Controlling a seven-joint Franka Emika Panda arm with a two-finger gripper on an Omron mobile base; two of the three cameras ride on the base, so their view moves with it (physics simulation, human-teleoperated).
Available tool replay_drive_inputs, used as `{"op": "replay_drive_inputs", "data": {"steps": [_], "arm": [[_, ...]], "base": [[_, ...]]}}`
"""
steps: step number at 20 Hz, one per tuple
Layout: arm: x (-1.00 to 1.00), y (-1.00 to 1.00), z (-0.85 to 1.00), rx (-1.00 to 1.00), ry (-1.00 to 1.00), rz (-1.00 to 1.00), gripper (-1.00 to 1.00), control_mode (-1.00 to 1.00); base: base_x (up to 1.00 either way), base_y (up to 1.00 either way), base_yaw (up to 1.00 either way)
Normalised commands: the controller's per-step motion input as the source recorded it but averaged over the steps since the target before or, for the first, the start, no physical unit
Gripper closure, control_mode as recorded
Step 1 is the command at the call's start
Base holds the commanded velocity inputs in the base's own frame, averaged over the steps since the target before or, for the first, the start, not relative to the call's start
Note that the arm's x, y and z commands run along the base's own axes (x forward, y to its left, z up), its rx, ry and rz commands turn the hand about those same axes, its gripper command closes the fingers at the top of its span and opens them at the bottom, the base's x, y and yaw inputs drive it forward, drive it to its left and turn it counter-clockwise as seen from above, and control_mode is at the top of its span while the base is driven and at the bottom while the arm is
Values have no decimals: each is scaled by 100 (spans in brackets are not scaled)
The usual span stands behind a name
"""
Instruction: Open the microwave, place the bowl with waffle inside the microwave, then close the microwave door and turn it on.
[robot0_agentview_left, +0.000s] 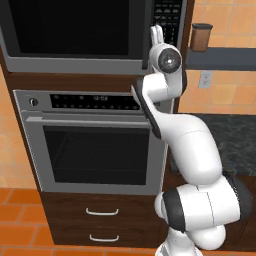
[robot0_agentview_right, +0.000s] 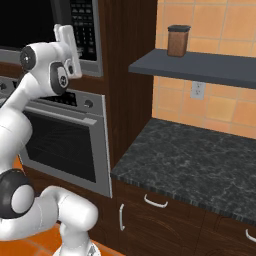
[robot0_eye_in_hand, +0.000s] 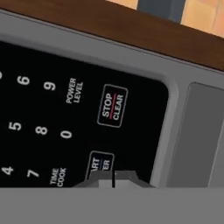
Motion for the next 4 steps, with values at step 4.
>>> {"op": "replay_drive_inputs", "data": {"steps": [4], "arm": [[100, 0, 0, -1, 72, 0, 100, -100]], "base": [[0, 0, 0]]}}
